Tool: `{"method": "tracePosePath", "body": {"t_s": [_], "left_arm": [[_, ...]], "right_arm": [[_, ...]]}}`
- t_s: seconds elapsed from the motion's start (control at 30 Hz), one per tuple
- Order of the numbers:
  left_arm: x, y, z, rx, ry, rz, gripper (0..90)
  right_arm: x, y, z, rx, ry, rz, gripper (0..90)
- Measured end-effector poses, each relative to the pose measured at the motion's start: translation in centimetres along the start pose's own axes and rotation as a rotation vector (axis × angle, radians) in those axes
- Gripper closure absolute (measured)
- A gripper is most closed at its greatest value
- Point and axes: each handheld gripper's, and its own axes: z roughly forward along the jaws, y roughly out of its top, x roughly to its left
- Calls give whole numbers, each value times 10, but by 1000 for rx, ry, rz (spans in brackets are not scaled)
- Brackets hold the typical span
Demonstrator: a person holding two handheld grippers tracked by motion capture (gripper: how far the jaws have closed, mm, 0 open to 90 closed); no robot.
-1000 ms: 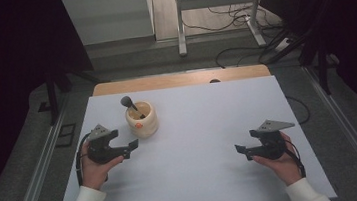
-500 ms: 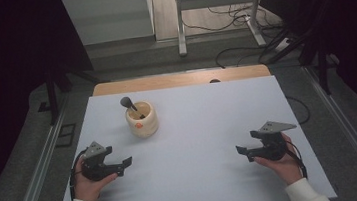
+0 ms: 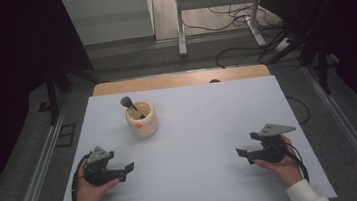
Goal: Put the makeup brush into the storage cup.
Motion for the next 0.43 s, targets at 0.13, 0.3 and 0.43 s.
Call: {"method": "tracePosePath", "body": {"t_s": [0.13, 0.3, 0.43], "left_arm": [[0, 1, 2, 4, -5, 10, 77], [0, 4, 6, -1, -11, 5, 77], [0, 5, 8, 8, -8, 5, 77]], "right_arm": [[-1, -1, -1, -6, -6, 5, 165], [-2, -2, -2, -7, -6, 5, 165], [-2, -1, -5, -29, -9, 11, 167]]}}
